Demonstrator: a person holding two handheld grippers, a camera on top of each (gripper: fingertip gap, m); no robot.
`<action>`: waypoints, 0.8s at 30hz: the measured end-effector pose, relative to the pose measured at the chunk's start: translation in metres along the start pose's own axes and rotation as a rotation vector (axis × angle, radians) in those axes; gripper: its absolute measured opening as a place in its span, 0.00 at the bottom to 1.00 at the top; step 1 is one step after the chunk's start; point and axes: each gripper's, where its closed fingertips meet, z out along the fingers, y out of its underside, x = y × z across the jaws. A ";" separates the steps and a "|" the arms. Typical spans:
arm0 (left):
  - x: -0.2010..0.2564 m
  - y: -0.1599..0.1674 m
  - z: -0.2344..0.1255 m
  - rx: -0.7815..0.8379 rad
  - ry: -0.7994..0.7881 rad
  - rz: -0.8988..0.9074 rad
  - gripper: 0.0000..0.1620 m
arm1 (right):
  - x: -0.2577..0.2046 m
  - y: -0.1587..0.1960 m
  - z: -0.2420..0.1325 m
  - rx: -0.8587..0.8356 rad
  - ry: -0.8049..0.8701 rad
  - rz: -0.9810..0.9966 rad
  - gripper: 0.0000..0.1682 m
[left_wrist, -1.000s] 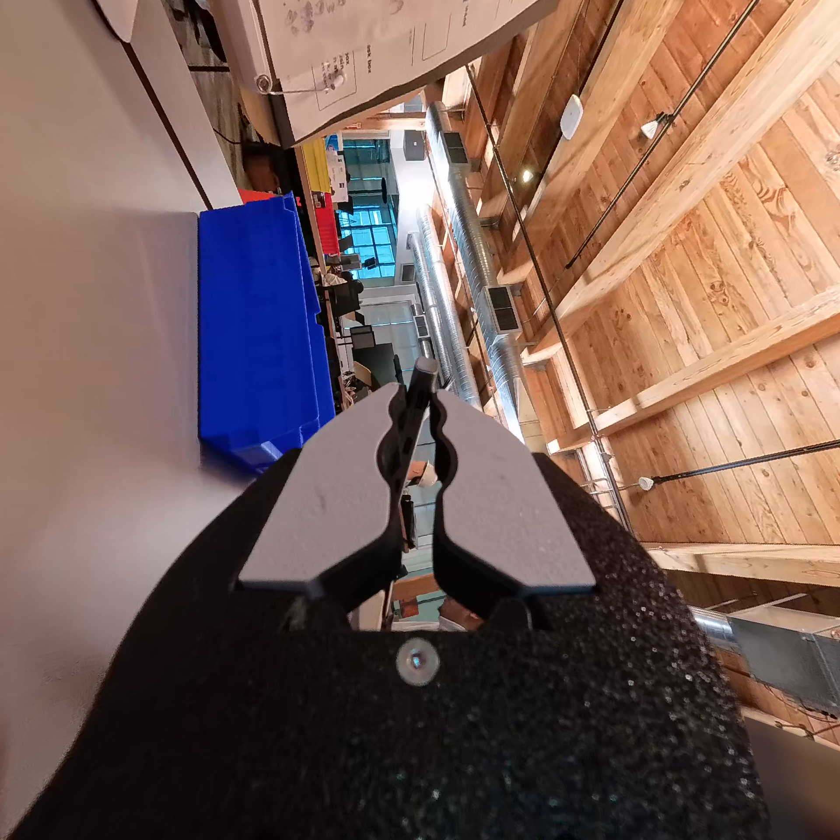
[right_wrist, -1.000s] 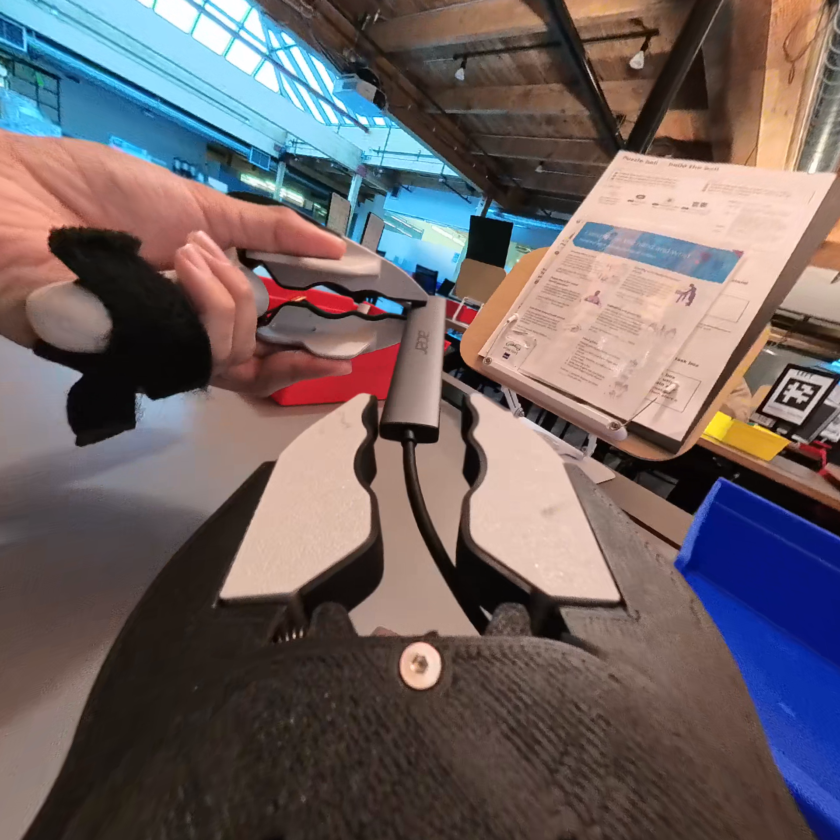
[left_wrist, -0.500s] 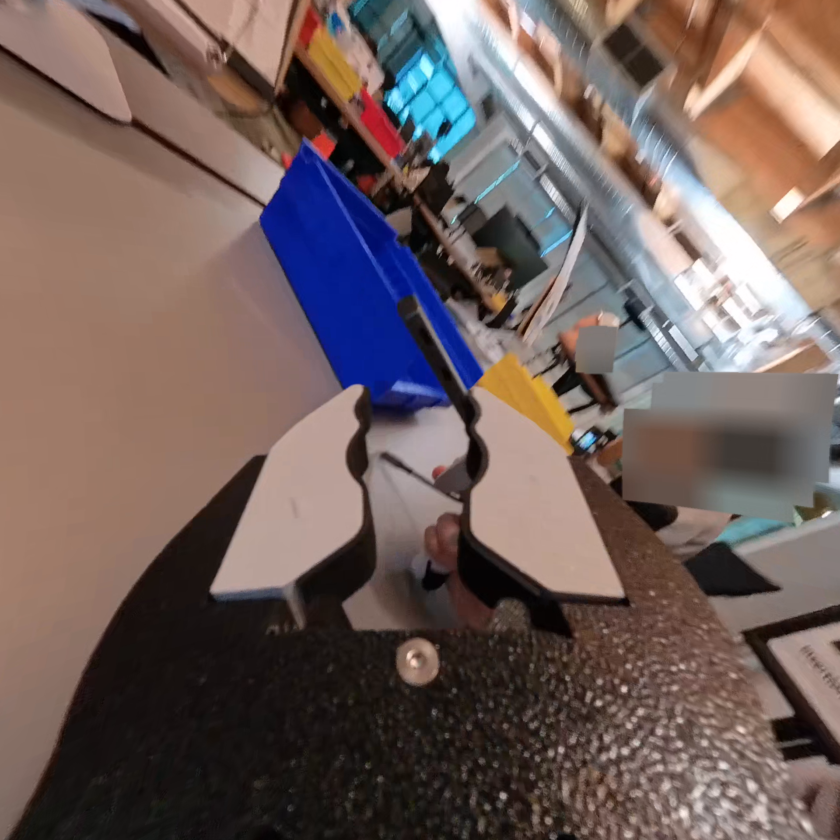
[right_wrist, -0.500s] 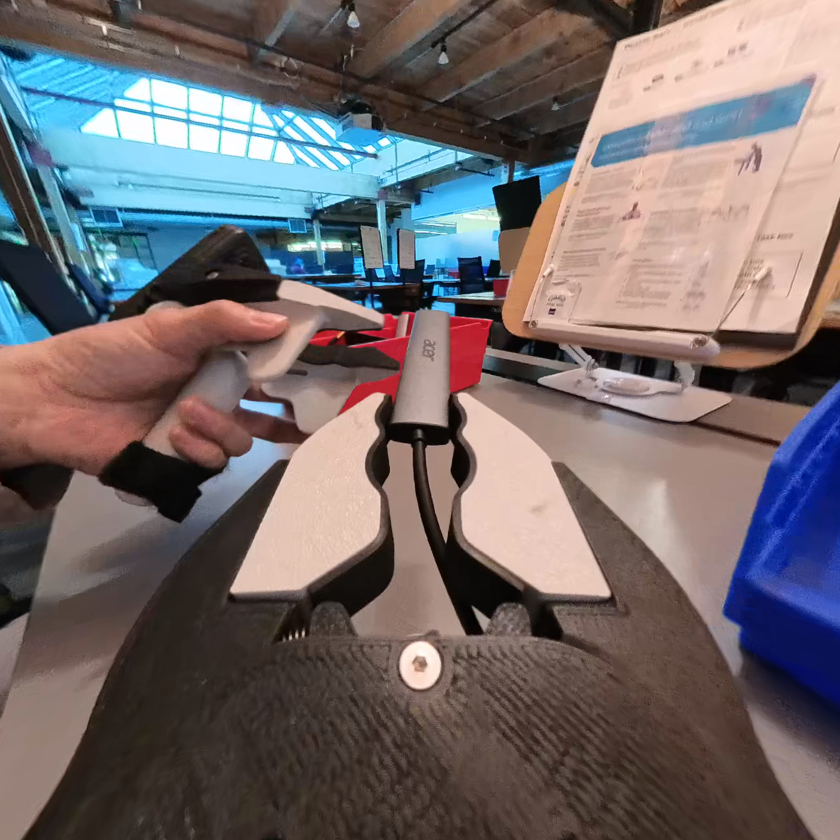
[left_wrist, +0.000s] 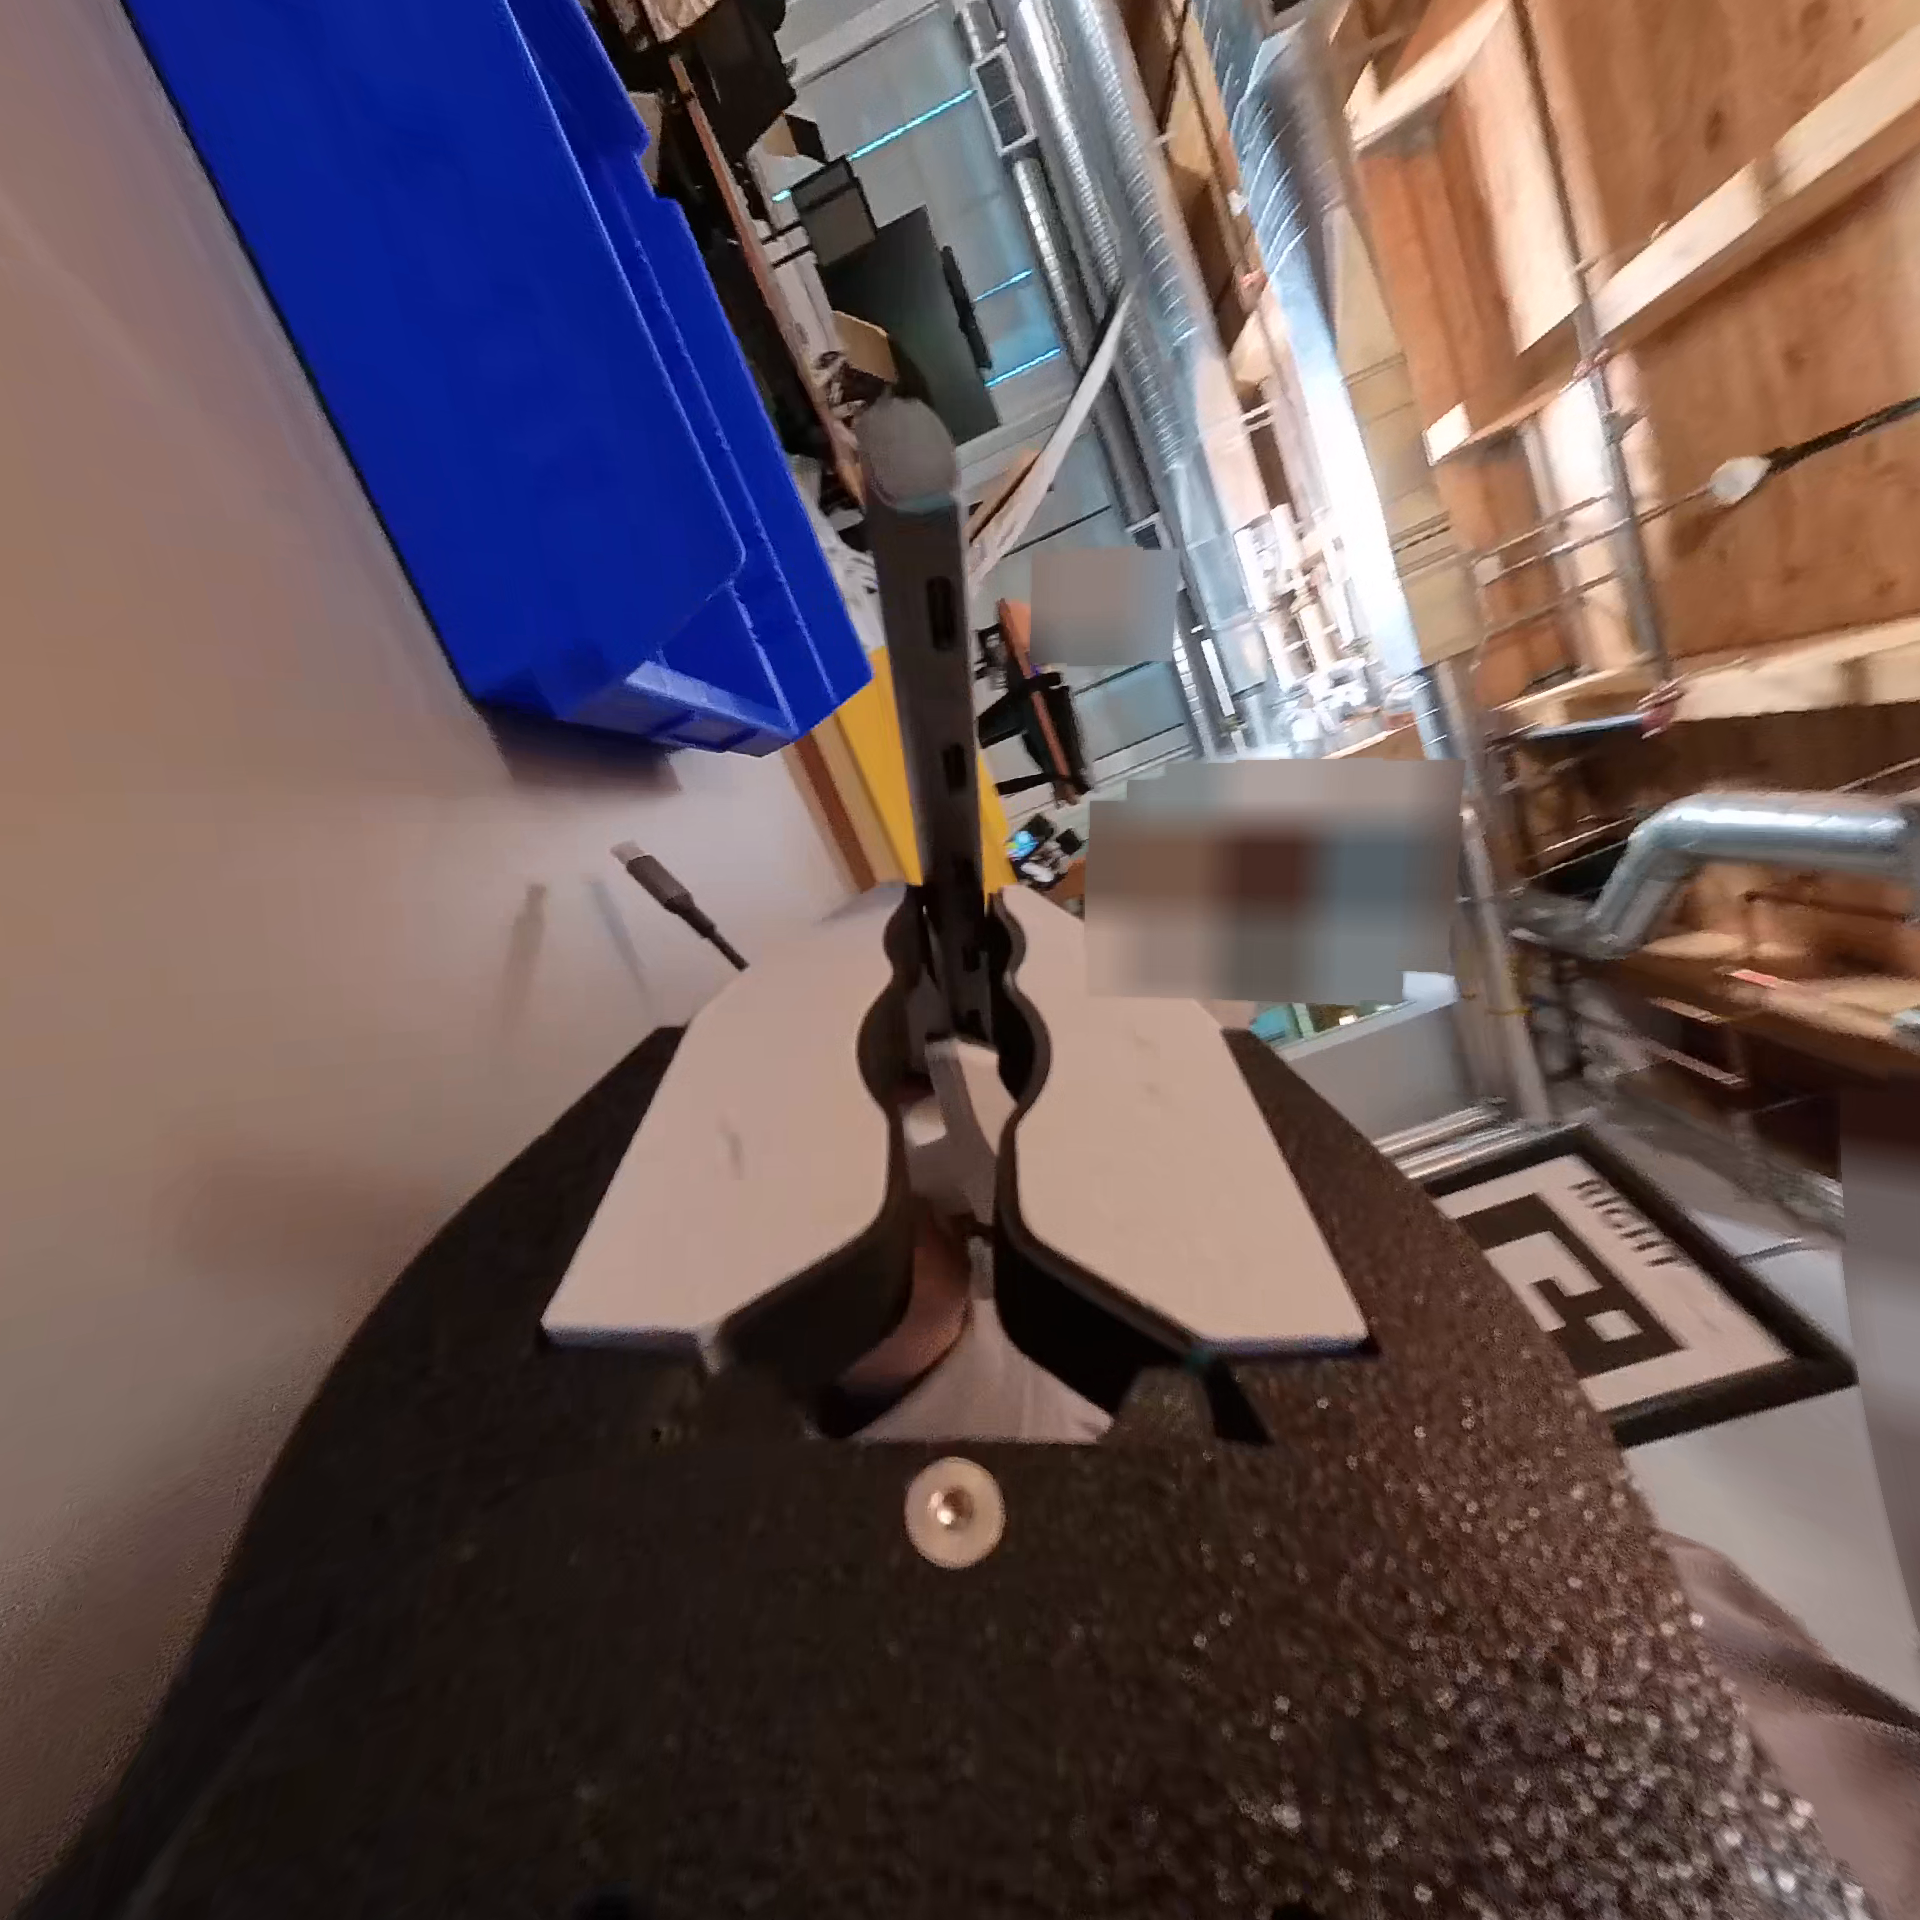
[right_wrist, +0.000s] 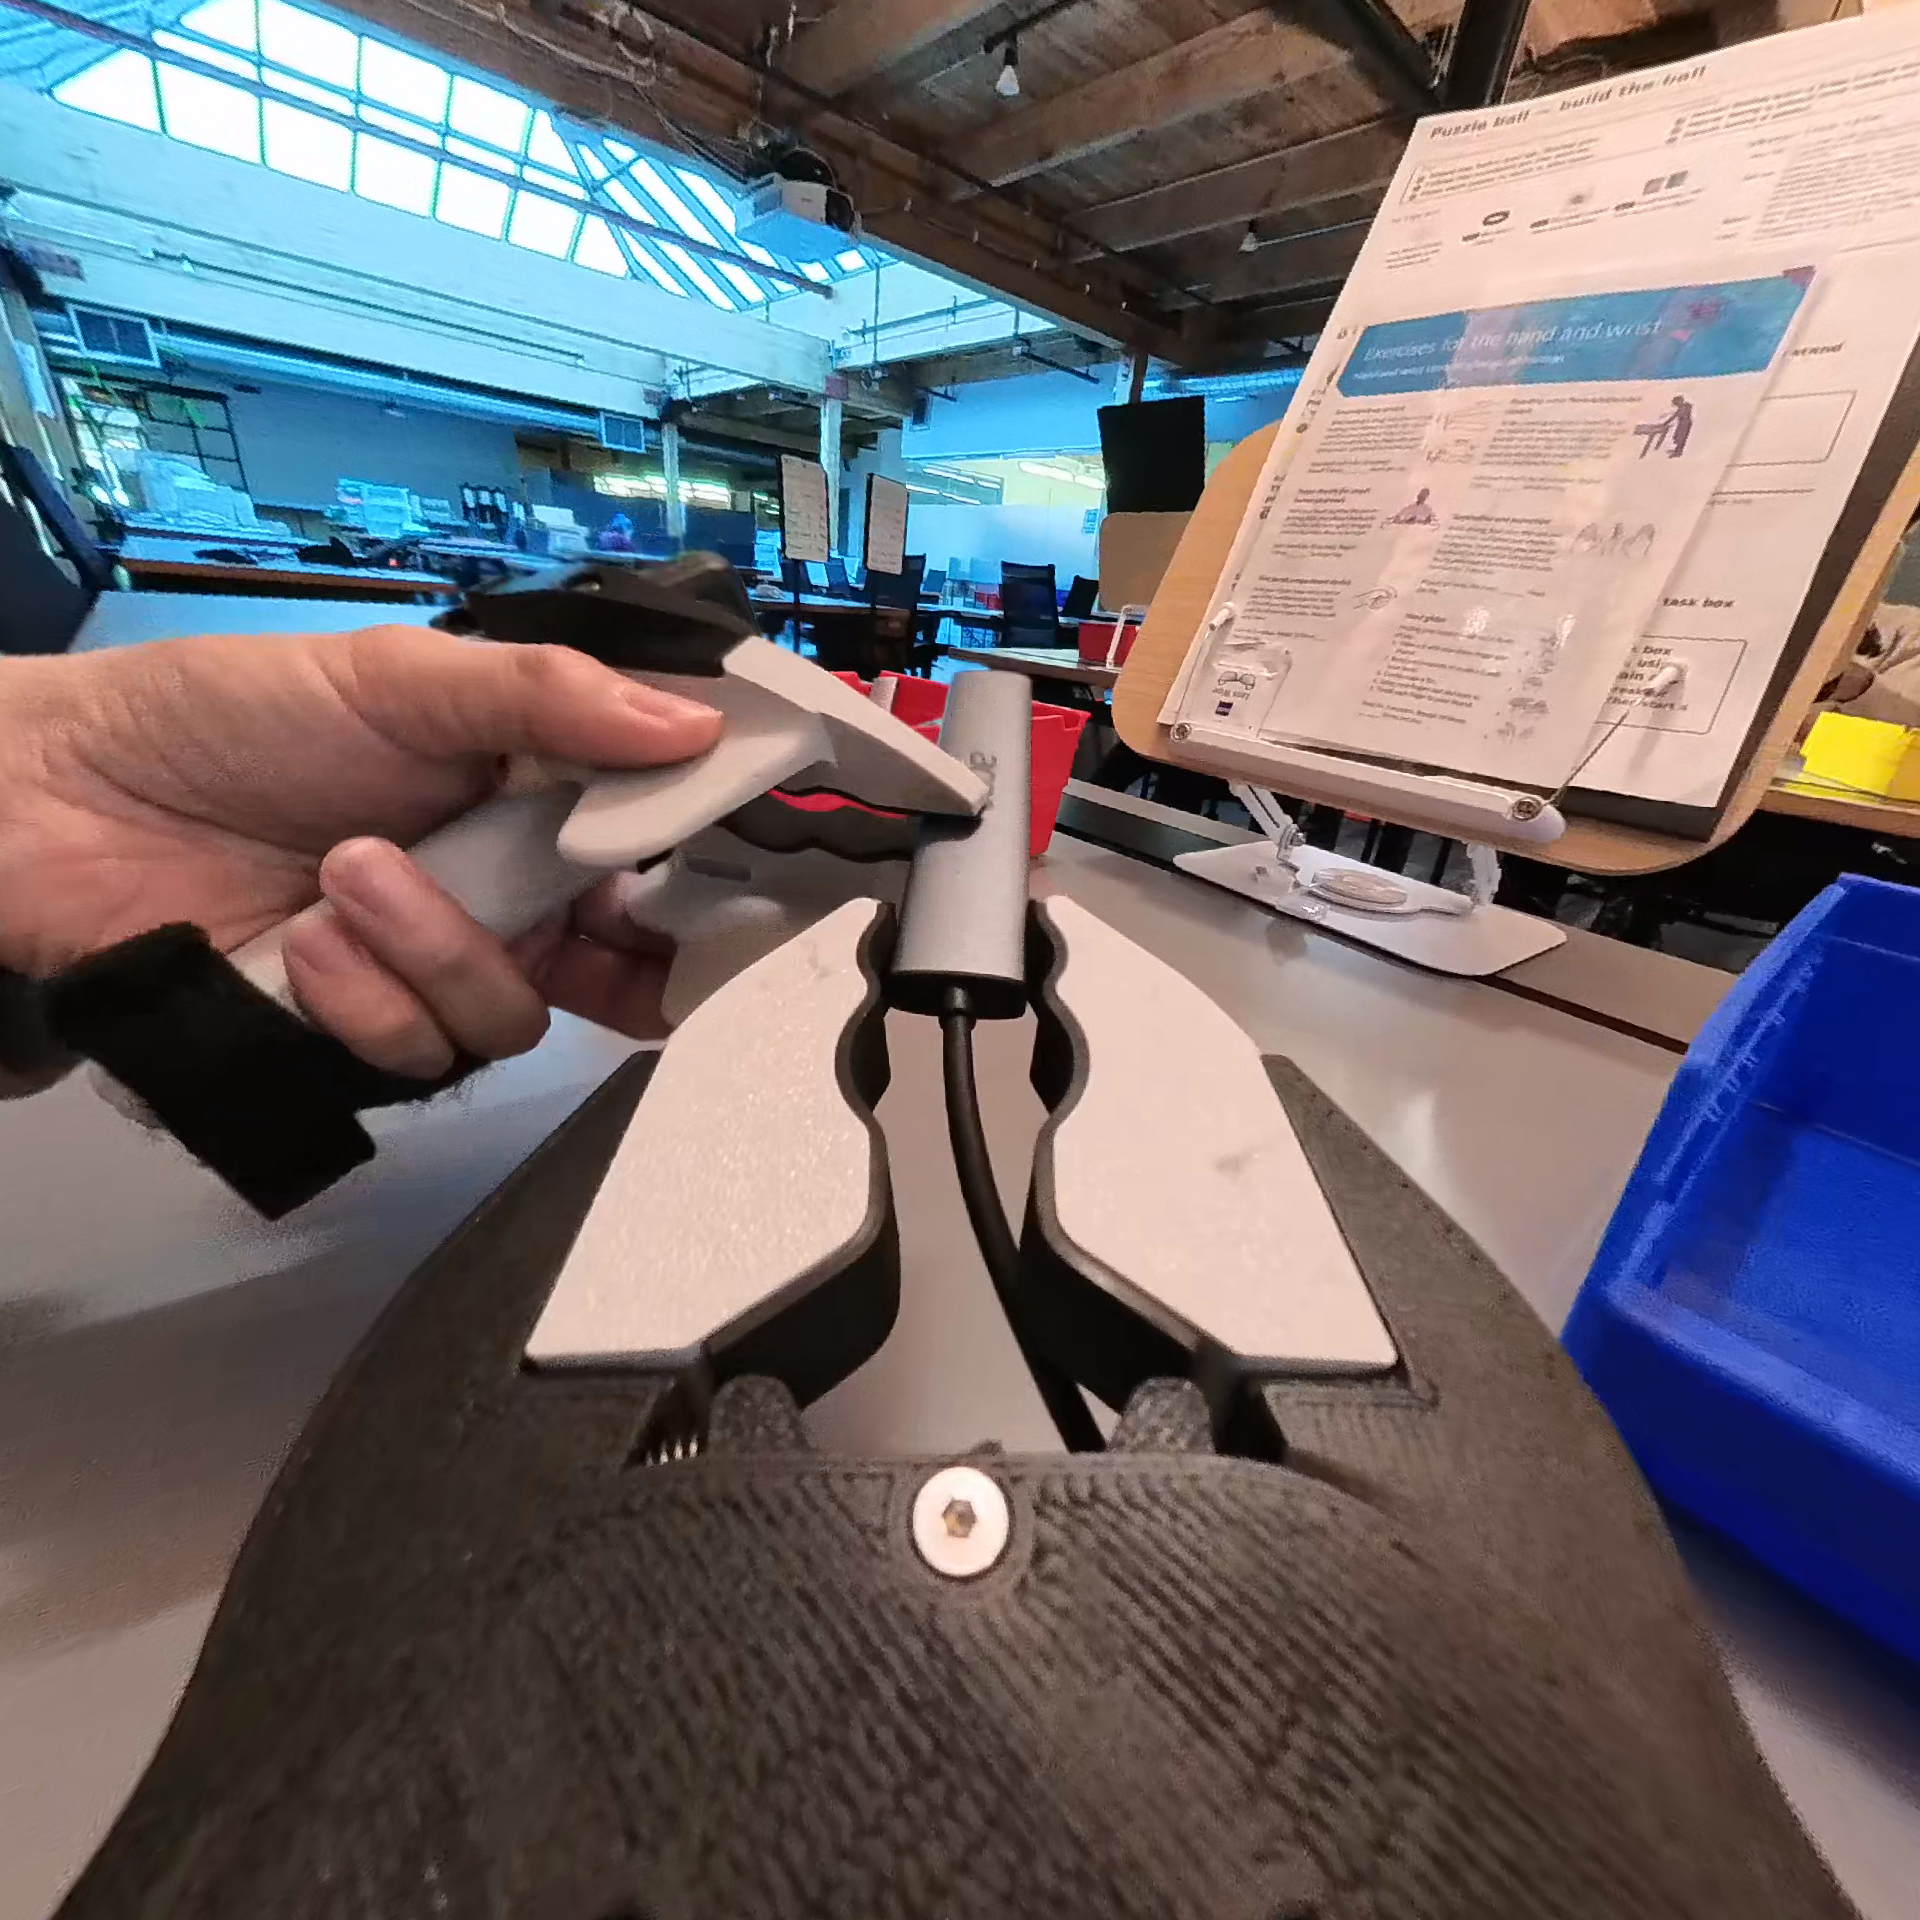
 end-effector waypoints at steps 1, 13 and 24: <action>0.000 -0.003 0.000 0.009 0.025 -0.029 0.11 | -0.001 0.000 0.000 -0.004 -0.005 -0.011 0.14; -0.004 -0.031 -0.007 0.100 -0.030 -0.064 0.06 | -0.002 0.000 0.001 0.003 0.002 -0.061 0.14; -0.006 -0.021 0.006 0.151 0.023 -0.235 0.06 | 0.003 -0.008 -0.003 0.077 0.018 -0.031 0.16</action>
